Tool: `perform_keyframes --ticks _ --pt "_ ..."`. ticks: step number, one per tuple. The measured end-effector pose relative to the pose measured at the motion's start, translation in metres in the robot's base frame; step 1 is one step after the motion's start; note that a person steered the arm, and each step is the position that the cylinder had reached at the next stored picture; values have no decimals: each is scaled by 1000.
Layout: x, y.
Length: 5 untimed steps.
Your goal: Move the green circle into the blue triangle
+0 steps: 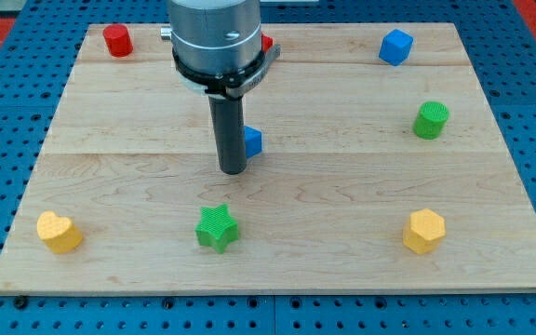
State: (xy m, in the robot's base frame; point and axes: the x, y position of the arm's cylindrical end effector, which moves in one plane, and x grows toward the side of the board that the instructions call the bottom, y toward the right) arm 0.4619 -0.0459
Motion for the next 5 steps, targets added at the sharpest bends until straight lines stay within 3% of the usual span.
perform_keyframes --ticks 1,2,4,5 --pt "-10 3" --pt "-6 93" --pt "-40 293" --pt "-53 280"
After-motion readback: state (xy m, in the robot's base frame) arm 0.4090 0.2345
